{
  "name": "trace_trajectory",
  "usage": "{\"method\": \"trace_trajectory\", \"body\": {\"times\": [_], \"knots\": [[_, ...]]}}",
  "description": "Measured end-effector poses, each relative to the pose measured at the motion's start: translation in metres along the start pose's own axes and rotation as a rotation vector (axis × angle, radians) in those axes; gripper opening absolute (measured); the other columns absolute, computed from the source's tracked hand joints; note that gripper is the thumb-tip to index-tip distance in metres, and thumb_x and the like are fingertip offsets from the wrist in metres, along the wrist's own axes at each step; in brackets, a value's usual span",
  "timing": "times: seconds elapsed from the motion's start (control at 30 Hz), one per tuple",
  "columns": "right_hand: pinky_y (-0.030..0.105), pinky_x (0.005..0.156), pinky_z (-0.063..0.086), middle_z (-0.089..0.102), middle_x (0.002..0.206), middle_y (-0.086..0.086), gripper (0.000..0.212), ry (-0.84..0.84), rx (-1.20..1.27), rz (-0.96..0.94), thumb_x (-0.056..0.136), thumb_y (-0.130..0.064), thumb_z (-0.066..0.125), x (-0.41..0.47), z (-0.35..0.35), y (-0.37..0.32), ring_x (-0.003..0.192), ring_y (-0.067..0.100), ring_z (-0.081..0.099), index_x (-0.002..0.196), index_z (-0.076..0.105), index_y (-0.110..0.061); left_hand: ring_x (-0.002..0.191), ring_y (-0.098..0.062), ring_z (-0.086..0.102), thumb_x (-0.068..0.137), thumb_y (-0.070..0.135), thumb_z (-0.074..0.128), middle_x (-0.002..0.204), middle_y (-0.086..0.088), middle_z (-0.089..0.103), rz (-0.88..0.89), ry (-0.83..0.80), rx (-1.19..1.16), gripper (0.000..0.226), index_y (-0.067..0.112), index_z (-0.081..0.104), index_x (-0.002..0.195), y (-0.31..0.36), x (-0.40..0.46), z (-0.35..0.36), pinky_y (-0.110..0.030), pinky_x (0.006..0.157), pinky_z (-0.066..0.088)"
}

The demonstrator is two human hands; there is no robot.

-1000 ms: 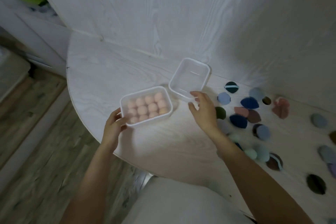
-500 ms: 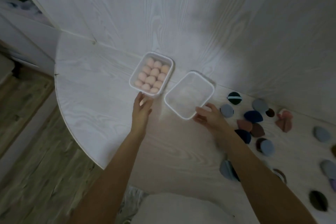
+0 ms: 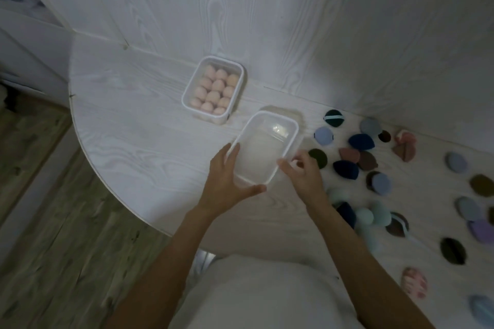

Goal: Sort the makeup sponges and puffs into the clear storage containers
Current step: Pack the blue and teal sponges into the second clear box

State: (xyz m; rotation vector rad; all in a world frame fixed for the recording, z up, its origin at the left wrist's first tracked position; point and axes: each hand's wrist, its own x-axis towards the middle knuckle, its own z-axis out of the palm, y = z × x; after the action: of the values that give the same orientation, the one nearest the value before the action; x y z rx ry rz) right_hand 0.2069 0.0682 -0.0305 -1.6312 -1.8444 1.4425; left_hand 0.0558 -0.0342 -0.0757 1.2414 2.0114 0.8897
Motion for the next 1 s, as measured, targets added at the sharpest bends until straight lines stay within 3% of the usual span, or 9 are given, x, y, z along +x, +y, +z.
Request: {"method": "trace_trajectory", "body": {"times": [0.13,0.23,0.3,0.43,0.57,0.67,0.8,0.9,1.0], "knots": [[0.001,0.083,0.029,0.048,0.098,-0.025,0.012,-0.052,0.122,-0.228,0.094,-0.022,0.053,-0.016,-0.004,-0.02,0.094,-0.023,0.042,0.101,0.06,-0.015,0.132,-0.01,0.026,0.061,0.073,0.065,0.148,0.003,0.029,0.064,0.052,0.012,0.106,0.021,0.027,0.145,0.003,-0.006,-0.002,-0.028,0.106,0.028],[0.027,0.108,0.027,0.041,0.137,-0.008,0.019,-0.089,-0.076,-0.25,0.094,-0.034,0.052,-0.011,0.002,-0.007,0.131,0.004,0.03,0.112,0.056,-0.033,0.118,-0.002,0.048,0.085,0.048,0.059,0.13,0.012,0.054,-0.015,0.213,-0.184,0.055,0.024,0.049,0.133,0.001,-0.002,-0.007,-0.022,0.098,0.04],[0.038,0.112,0.023,0.016,0.154,0.007,0.037,-0.109,-0.422,-0.204,0.091,-0.037,0.055,-0.004,0.003,0.009,0.142,0.022,0.013,0.126,0.046,-0.031,0.106,0.0,0.057,0.094,0.041,0.049,0.115,0.015,0.063,-0.121,0.297,-0.402,0.035,0.024,0.056,0.124,0.0,0.001,-0.011,-0.02,0.091,0.045],[0.04,0.116,0.009,0.004,0.158,0.009,0.053,-0.174,-0.803,-0.262,0.092,-0.049,0.046,-0.002,0.003,0.034,0.144,0.028,-0.004,0.137,0.039,-0.023,0.085,-0.016,0.066,0.101,0.032,0.037,0.102,-0.01,0.068,-0.36,0.379,-0.753,0.033,0.01,0.048,0.122,-0.003,0.017,-0.018,-0.021,0.062,0.055],[0.038,0.116,0.007,0.003,0.158,0.006,0.059,-0.226,-0.782,-0.299,0.089,-0.058,0.043,-0.01,-0.005,0.038,0.144,0.027,-0.005,0.138,0.041,-0.024,0.071,-0.016,0.063,0.099,0.035,0.037,0.098,-0.016,0.066,-0.506,0.342,-0.683,0.034,0.008,0.043,0.118,-0.015,0.036,-0.027,-0.018,0.044,0.05],[0.039,0.115,0.008,0.011,0.158,0.003,0.057,-0.238,-0.871,-0.36,0.088,-0.06,0.045,-0.016,-0.008,0.045,0.143,0.028,0.002,0.136,0.041,-0.031,0.076,-0.016,0.063,0.095,0.04,0.046,0.1,-0.014,0.065,-0.506,0.319,-0.651,0.036,0.011,0.041,0.117,-0.015,0.041,-0.031,-0.021,0.052,0.052],[0.032,0.105,0.021,0.041,0.144,-0.002,0.043,-0.032,-0.817,-0.413,0.091,-0.05,0.047,-0.017,-0.001,0.048,0.13,0.023,0.029,0.128,0.051,-0.028,0.103,-0.02,0.06,0.09,0.031,0.06,0.127,-0.008,0.051,-0.454,0.281,-0.762,0.055,0.018,0.032,0.136,-0.01,0.028,-0.034,-0.028,0.087,0.048],[0.033,0.102,0.026,0.043,0.142,-0.001,0.04,-0.05,-0.684,-0.414,0.091,-0.041,0.052,-0.015,0.0,0.048,0.125,0.023,0.037,0.128,0.051,-0.026,0.122,-0.013,0.044,0.089,0.017,0.059,0.137,0.0,0.041,-0.378,0.475,-0.593,0.056,0.02,0.033,0.139,-0.003,0.004,-0.028,-0.029,0.099,0.039],[0.037,0.104,0.032,0.038,0.144,0.0,0.038,-0.07,-0.526,-0.461,0.09,-0.026,0.057,-0.02,-0.016,0.048,0.123,0.022,0.041,0.127,0.052,-0.024,0.118,-0.006,0.046,0.088,0.001,0.052,0.128,0.005,0.047,-0.087,0.673,-0.478,0.041,0.019,0.048,0.125,0.021,-0.024,-0.017,-0.024,0.098,0.041]]}}
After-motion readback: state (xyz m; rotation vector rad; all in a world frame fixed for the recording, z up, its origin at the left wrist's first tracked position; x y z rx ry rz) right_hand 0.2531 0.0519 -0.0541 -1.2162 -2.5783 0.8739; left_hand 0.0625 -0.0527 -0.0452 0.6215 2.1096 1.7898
